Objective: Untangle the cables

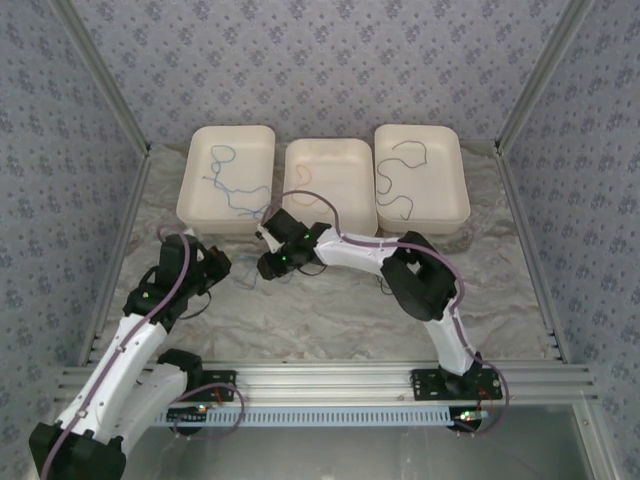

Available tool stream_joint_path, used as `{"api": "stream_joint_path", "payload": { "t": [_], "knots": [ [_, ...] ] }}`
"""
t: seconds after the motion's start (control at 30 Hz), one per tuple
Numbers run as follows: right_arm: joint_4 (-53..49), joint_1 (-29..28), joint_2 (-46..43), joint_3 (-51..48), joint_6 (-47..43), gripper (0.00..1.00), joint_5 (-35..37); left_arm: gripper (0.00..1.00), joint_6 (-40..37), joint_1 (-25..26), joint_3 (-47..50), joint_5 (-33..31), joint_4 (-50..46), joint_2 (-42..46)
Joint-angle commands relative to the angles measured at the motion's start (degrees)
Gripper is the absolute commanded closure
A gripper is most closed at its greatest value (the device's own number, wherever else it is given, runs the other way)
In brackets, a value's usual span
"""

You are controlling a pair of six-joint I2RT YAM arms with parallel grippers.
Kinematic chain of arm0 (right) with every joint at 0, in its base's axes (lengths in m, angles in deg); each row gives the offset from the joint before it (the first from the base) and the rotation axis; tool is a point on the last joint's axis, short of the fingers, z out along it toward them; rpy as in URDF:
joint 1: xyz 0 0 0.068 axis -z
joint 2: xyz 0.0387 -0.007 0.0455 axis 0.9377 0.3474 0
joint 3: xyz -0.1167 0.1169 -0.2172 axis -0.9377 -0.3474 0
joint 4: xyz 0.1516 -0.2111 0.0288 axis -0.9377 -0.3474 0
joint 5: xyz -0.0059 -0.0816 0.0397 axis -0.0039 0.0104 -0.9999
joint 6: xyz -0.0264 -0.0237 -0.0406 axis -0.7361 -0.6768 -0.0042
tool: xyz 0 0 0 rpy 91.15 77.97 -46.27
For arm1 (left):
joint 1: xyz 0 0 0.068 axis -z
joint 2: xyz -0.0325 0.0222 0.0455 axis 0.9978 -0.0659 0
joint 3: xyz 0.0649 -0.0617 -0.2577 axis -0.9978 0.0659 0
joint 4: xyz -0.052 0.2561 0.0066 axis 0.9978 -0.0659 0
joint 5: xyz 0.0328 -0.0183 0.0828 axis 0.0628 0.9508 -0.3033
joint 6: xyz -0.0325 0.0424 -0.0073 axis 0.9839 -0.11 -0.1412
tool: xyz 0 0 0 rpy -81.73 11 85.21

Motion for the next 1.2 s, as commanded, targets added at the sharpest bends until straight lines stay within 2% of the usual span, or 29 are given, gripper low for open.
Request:
{"api": "stream_joint_path", "payload": {
  "t": [0.0, 0.2, 0.37, 0.47, 0.53, 0.63, 0.73, 0.87, 1.03, 1.17],
  "knots": [
    [-3.39, 0.61, 2.31, 2.71, 0.43, 0.65, -1.52, 1.00, -0.04, -0.34, -0.20, 0.60, -0.65, 0.97],
    [-3.54, 0.89, 3.69, 3.84, 0.62, 0.73, -1.61, 1.00, 0.03, -0.34, -0.10, 0.80, -0.49, 0.74],
    [-0.50, 1.15, 0.18, 0.28, 1.24, 1.00, 0.46, 1.00, -0.07, -0.34, -0.71, -0.31, -1.63, 1.09],
    [9.41, 2.59, -10.60, -11.44, 4.47, 1.00, 4.30, 1.00, -0.25, -0.87, -2.10, -3.67, -5.02, 1.81],
    [19.67, 4.30, -20.71, -23.69, 7.68, 1.00, 7.80, 1.00, -0.05, -2.88, -3.49, -5.23, -7.22, 1.90],
    [32.18, 9.19, -35.38, -39.49, 13.40, 1.00, 9.55, 1.00, -0.09, -7.13, -5.23, -4.60, -8.19, 0.64],
    [38.79, 13.24, -48.01, -50.61, 16.95, 1.00, 12.19, 1.00, -0.54, -11.59, -8.26, -3.16, -8.10, -2.29],
    [42.74, 14.52, -61.87, -60.35, 21.86, 1.00, 20.60, 1.00, -0.71, -14.10, -13.58, -2.71, -7.47, -7.44],
    [44.27, 14.89, -81.40, -71.78, 30.95, 1.00, 36.47, 1.00, 0.32, -14.43, -17.33, -4.20, -7.29, -10.99],
    [41.77, 17.17, -90.99, -73.13, 32.51, 1.00, 39.54, 1.00, 1.49, -14.47, -17.89, -3.62, -6.98, -11.96]
  ]
}}
